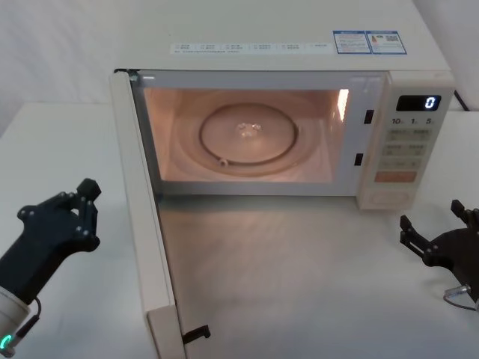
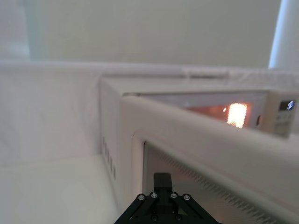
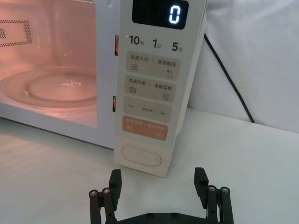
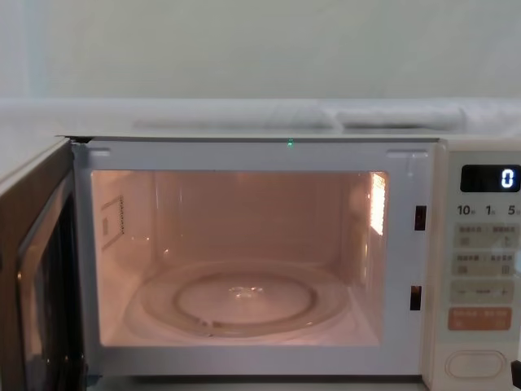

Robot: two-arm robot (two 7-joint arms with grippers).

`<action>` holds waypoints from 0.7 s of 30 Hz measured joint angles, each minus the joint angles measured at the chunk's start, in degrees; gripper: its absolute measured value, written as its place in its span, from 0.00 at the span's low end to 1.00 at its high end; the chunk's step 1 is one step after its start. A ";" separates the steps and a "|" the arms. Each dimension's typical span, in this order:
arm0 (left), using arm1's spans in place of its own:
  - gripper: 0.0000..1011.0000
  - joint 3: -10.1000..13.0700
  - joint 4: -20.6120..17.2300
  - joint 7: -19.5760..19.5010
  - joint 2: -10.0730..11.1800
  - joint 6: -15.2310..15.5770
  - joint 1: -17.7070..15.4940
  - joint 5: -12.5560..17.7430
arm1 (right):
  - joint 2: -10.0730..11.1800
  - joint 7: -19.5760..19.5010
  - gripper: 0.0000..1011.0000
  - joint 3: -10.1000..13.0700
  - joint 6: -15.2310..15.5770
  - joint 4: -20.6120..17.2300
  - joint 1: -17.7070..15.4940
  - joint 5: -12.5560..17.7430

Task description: Press the button to open the microwave door with one hand; close the microwave door with the other hand.

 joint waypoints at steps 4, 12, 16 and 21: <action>0.00 -0.40 -1.93 -1.29 0.82 -0.77 0.85 -2.05 | 0.00 0.00 0.99 0.00 0.00 0.00 0.00 0.00; 0.00 2.20 -3.40 -2.28 2.22 -1.09 0.76 -2.74 | 0.00 0.00 0.99 0.00 0.00 0.00 0.00 0.00; 0.00 4.06 -3.54 -2.61 2.98 -1.06 0.03 -2.54 | 0.00 0.00 0.99 0.00 0.00 0.00 0.00 0.00; 0.00 6.07 -3.23 -2.56 3.99 -0.83 -1.11 -1.29 | 0.00 0.00 0.99 0.00 0.00 0.00 0.00 0.00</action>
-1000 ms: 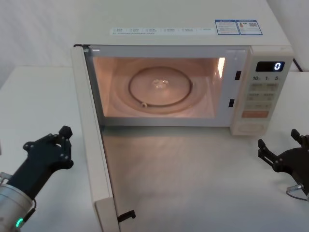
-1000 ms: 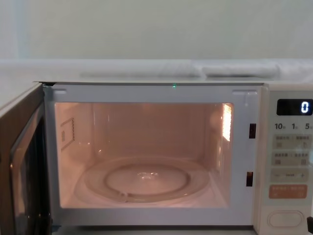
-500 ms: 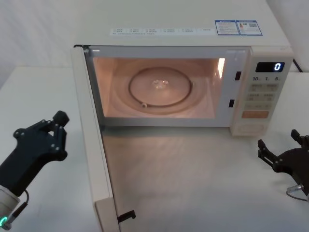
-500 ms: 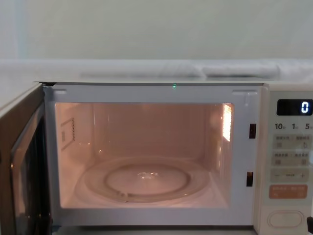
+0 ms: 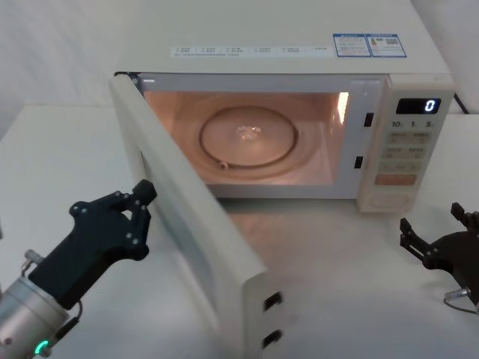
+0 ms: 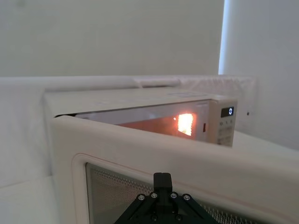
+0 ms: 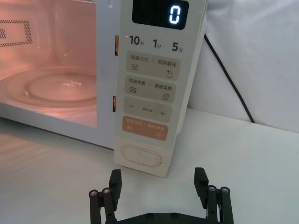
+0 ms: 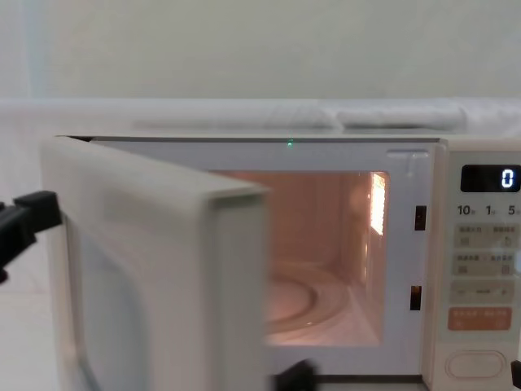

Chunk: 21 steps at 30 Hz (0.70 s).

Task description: Press the button to open the microwave door with one hand; close the microwave door with the other hand.

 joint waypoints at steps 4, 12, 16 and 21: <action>0.00 2.49 1.01 0.88 0.53 0.14 -2.31 1.78 | 0.00 0.00 0.99 0.00 0.00 0.00 0.00 0.00; 0.00 7.16 3.41 4.73 -0.88 2.74 -8.39 5.97 | 0.00 0.00 0.99 0.00 0.00 0.00 0.00 0.00; 0.00 9.99 4.72 7.48 -2.35 5.18 -12.03 10.24 | 0.00 0.00 0.99 0.01 0.00 0.00 0.00 0.00; 0.00 12.42 5.77 8.22 -3.42 7.01 -14.64 13.54 | 0.00 0.00 0.99 0.01 0.00 0.00 0.00 0.00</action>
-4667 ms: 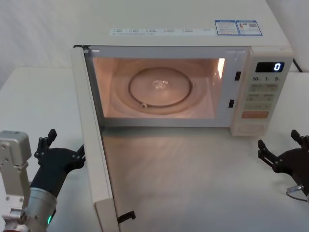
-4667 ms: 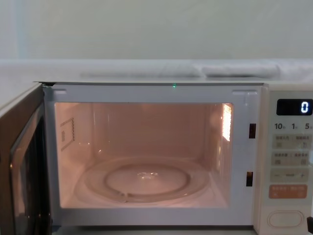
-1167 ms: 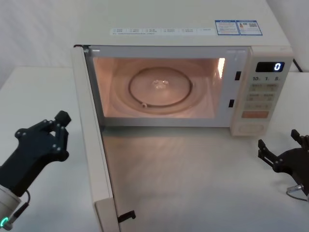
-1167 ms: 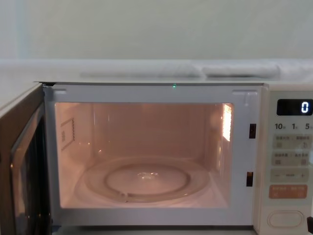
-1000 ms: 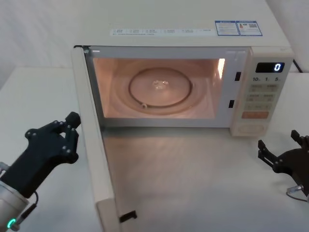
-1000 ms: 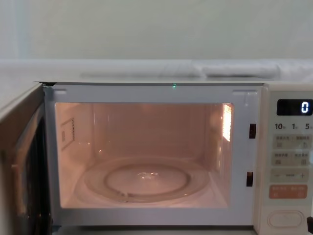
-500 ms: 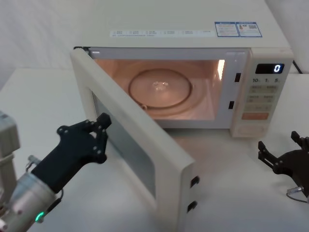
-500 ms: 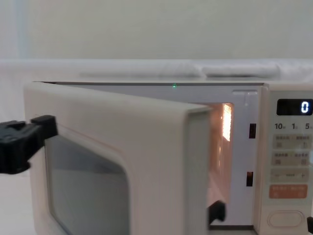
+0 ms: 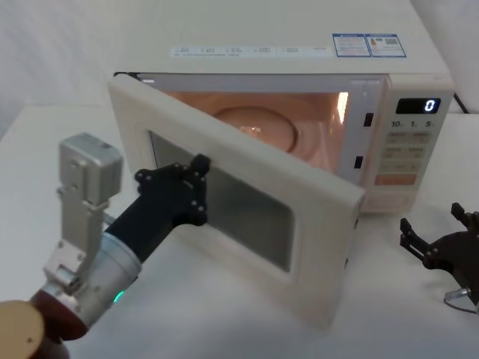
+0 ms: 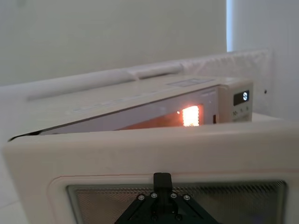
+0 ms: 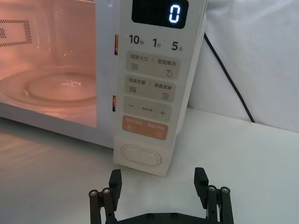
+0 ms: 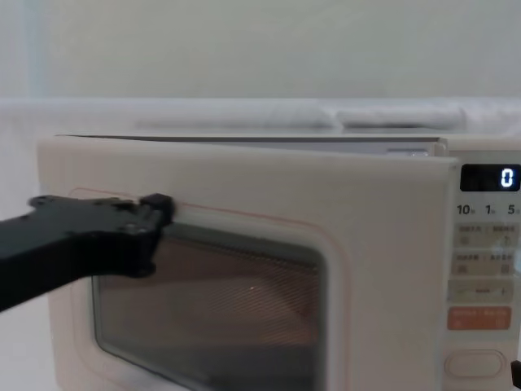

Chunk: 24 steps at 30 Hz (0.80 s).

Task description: Press the button to open the microwave door with one hand; close the microwave door with the other hand.

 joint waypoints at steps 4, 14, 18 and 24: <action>0.00 1.34 0.57 -0.39 -0.70 0.68 -1.35 1.50 | 0.00 0.00 0.99 0.00 0.00 0.00 0.00 0.00; 0.00 0.84 1.96 -2.74 -1.96 -0.44 -2.40 -0.16 | 0.00 0.00 0.99 0.00 0.00 0.00 0.00 0.00; 0.00 0.41 3.37 -3.04 -2.44 -1.24 -3.00 -1.22 | 0.00 0.00 0.99 0.00 0.00 0.00 0.00 0.00; 0.00 0.49 6.10 -3.03 -3.10 -2.35 -4.65 -1.45 | 0.00 0.00 0.99 0.00 0.00 0.00 0.00 0.00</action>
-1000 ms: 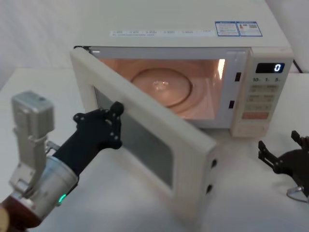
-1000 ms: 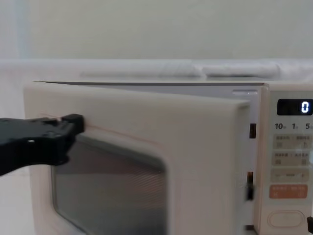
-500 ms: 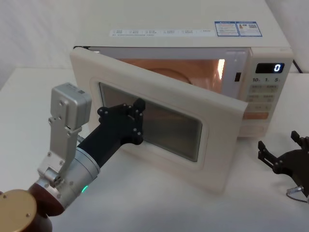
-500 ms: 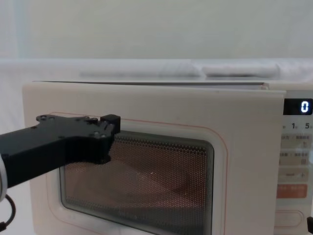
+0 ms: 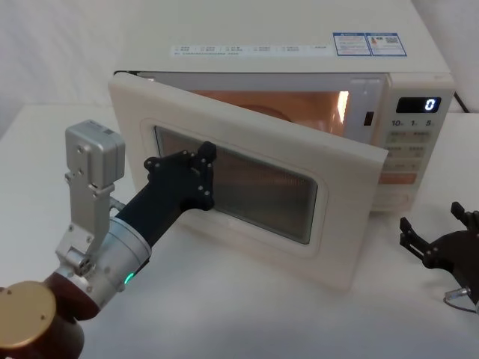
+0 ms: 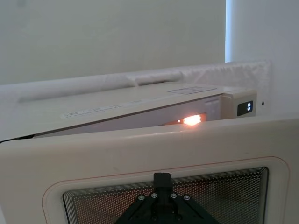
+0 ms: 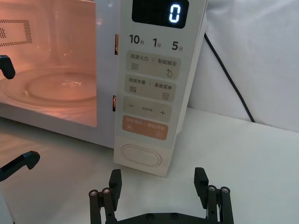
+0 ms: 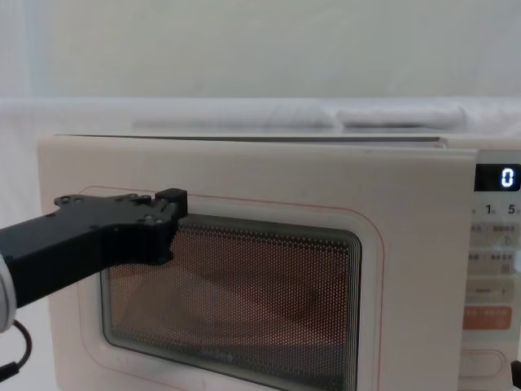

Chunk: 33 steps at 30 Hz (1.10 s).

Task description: Press the button to open the microwave door with one hand; close the microwave door with the other hand.

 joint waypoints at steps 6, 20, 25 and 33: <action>0.00 0.78 1.65 -0.53 -0.09 -0.11 -1.52 0.22 | 0.00 0.00 0.99 0.00 0.00 0.00 0.00 0.00; 0.00 2.17 2.57 -0.61 -0.38 0.49 -3.63 1.25 | 0.00 0.00 0.99 0.00 0.00 0.00 0.00 0.00; 0.00 2.58 3.03 0.22 -1.41 1.17 -4.76 1.57 | 0.00 0.00 0.99 0.00 0.00 0.00 0.00 0.00; 0.00 3.43 3.98 0.51 -2.73 2.22 -6.51 1.61 | 0.00 0.00 0.99 0.00 0.00 0.00 0.00 0.00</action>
